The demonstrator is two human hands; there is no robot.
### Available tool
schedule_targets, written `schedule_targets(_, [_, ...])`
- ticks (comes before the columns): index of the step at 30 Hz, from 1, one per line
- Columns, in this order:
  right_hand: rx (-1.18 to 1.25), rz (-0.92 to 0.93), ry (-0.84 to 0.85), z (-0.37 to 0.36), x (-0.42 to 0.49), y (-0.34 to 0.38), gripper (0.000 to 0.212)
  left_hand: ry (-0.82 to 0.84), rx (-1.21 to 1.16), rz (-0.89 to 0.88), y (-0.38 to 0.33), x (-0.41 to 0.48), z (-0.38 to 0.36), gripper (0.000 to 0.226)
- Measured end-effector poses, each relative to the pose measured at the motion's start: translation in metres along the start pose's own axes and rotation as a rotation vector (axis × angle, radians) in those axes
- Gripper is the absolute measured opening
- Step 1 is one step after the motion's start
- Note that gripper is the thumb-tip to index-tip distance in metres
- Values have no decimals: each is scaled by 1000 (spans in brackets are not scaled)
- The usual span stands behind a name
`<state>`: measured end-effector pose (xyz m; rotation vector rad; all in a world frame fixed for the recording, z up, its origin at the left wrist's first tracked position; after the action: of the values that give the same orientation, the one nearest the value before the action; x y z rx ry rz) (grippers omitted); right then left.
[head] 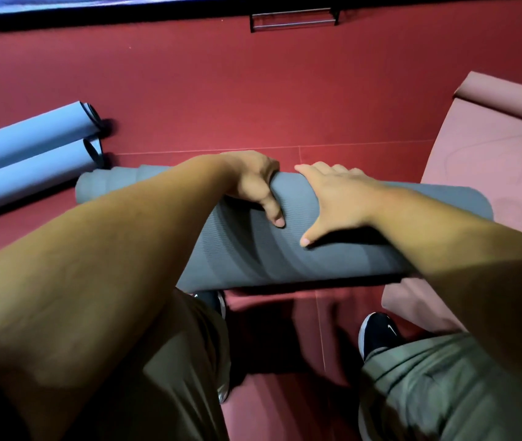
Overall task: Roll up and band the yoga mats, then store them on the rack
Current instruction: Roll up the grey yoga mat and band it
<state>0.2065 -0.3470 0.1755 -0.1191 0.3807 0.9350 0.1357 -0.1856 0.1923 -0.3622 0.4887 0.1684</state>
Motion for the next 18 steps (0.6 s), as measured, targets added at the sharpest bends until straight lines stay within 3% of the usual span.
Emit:
schedule_targets(3, [-28, 22, -44, 3, -1, 2, 155, 24, -94, 0, 4, -2, 0, 80])
schedule_targets(6, [-35, 29, -47, 8, -3, 3, 136, 63, -136, -4, 4, -3, -3, 75])
schedule_targets(9, [-16, 35, -29, 9, -3, 3, 114, 90, -94, -17, 1, -4, -5, 80])
schedule_targets(14, [151, 27, 50, 10, -1, -2, 96, 71, 42, -69, -10, -8, -1, 80])
schedule_targets(16, [206, 6, 78, 9, 0, -7, 92, 47, 116, -105, -17, -9, -1, 87])
schedule_targets(18, [252, -13, 118, 9, 0, -11, 87, 39, 240, -139, -24, -11, -5, 108])
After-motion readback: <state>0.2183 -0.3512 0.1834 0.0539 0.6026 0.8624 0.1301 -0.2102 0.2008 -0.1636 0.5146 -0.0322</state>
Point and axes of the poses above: each hand's wrist, its own x-axis towards the middle knuckle, its own z-axis out of the back of the hand, y = z × x, the point moved 5 cm from there along x, towards the middle knuckle, and after that the axes turned 7 degrees about -z, right-handed, at the moved point
